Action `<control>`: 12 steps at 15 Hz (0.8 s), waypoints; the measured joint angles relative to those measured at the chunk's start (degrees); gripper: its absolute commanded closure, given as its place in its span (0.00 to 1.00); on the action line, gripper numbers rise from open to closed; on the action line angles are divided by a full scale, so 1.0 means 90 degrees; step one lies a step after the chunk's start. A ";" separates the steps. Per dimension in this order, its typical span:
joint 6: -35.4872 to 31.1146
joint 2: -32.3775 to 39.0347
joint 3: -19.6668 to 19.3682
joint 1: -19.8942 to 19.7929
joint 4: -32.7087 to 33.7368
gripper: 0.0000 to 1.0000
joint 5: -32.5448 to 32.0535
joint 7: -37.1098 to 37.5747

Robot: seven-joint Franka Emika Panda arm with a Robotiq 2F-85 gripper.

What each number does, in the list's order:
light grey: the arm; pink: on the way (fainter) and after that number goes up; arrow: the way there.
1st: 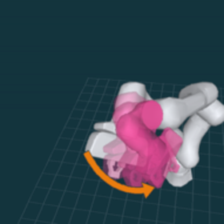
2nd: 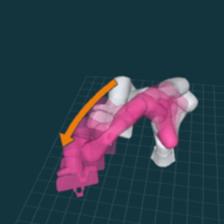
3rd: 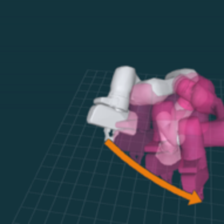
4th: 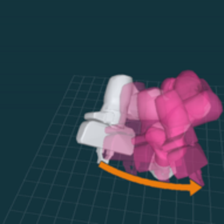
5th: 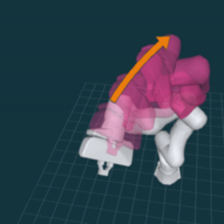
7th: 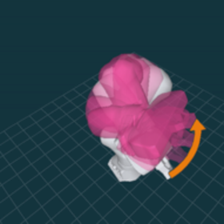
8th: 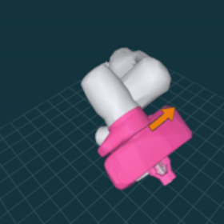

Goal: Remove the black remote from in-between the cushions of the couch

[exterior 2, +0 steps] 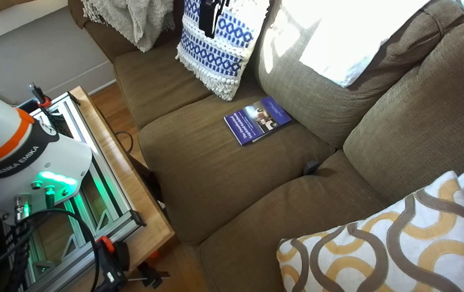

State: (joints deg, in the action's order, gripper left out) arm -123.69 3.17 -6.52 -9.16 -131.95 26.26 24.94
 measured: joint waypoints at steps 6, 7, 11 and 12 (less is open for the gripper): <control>-0.0367 0.0649 -0.0434 -0.0172 0.0278 0.00 -0.0104 0.0222; -0.0495 0.0880 -0.0536 -0.0240 0.0354 0.00 -0.0112 0.0208; -0.1120 0.1955 -0.0683 -0.0517 0.0770 0.00 0.0230 0.0173; -0.1257 0.2236 -0.0676 -0.0574 0.0913 0.00 0.0388 0.0173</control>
State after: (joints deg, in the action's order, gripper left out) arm -135.01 23.30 -12.60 -14.33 -123.74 29.75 26.50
